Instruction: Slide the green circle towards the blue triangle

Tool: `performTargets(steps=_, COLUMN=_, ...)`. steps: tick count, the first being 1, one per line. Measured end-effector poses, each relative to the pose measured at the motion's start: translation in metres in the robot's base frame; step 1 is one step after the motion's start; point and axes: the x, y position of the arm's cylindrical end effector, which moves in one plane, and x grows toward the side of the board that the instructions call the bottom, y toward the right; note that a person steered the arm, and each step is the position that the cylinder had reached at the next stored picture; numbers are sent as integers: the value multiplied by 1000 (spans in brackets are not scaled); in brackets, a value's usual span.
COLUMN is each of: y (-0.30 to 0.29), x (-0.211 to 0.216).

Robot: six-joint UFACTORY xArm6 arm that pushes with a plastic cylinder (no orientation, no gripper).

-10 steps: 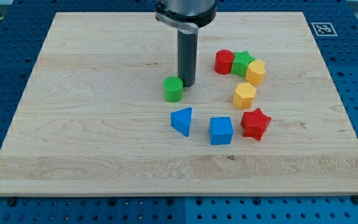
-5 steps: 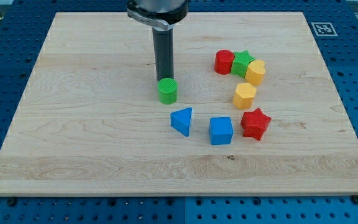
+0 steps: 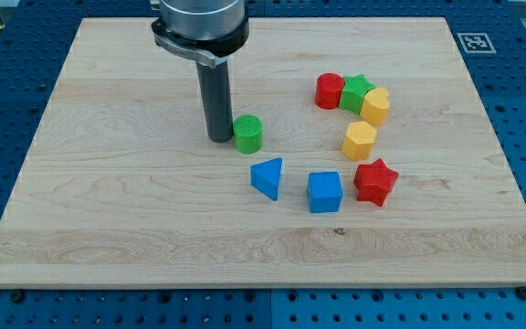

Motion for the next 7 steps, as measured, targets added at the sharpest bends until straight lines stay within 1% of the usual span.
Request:
performTargets(steps=2, y=4, x=10)
performTargets(steps=5, y=11, x=11)
performTargets(steps=6, y=5, x=1)
performTargets(steps=7, y=-7, x=-26)
